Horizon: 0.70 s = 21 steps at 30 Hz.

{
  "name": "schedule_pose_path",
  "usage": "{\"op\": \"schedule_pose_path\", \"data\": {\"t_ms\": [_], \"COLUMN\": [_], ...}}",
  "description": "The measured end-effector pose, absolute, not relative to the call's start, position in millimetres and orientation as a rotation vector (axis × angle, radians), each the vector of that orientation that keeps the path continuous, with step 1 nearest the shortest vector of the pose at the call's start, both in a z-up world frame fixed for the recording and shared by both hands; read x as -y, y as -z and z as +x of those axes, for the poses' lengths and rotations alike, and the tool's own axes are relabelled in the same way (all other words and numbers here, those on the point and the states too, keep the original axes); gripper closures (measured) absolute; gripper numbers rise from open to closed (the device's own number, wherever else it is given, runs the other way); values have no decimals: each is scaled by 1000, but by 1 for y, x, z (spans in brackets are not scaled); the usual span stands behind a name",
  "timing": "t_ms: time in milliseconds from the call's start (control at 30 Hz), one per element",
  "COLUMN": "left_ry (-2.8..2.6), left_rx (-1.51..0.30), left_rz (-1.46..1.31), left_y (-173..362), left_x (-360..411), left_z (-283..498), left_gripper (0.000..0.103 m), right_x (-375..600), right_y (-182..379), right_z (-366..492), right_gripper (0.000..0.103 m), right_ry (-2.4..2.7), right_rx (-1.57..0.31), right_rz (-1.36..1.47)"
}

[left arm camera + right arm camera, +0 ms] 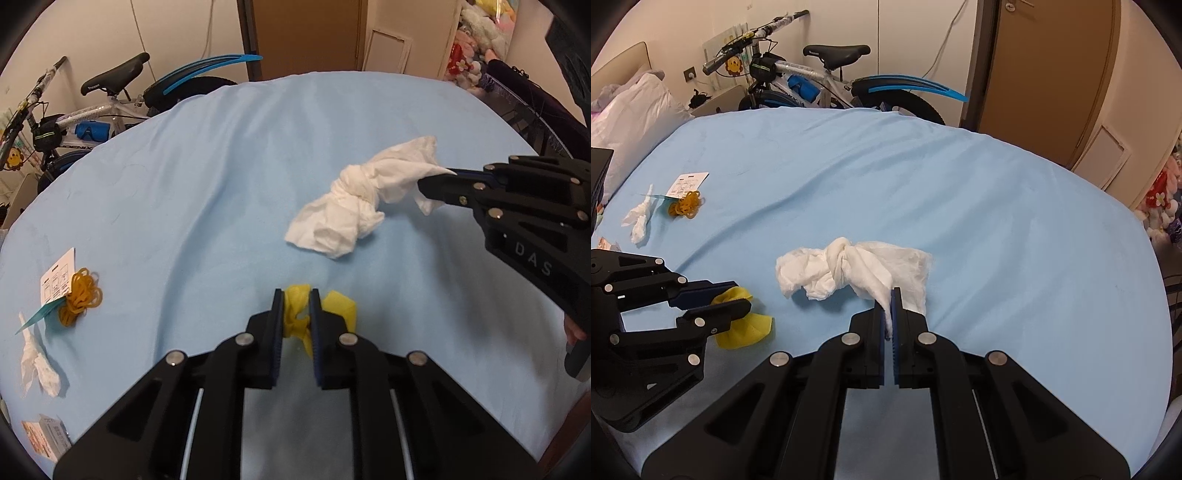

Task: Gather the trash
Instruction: 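Grasp the yellow bow with the left gripper while the right gripper grasps the white tissue, then carry the bow and tissue to the grey bin and open both grippers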

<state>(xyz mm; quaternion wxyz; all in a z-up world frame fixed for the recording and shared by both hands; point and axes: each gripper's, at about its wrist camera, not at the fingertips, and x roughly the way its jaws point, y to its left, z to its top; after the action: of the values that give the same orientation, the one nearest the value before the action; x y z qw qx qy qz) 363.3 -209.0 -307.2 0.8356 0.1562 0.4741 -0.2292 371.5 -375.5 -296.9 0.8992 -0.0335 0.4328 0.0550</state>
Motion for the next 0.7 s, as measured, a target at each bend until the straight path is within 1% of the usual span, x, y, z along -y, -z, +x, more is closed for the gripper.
{"op": "schedule_pose_path", "data": {"t_ms": [333,700], "left_ry": [403,284], "left_rx": [-970,-928], "left_rz": [274,255], "left_y": [254,198], "left_x": [185,175], "left_z": [327,257], "left_gripper": [90,89], "right_x": [372,380], "right_y": [251,189], "right_z": [330,236], "right_gripper": [101,101], "right_ry": [-101,-74], "right_rx": [-849,-793], "right_rz": [-42,-26]}}
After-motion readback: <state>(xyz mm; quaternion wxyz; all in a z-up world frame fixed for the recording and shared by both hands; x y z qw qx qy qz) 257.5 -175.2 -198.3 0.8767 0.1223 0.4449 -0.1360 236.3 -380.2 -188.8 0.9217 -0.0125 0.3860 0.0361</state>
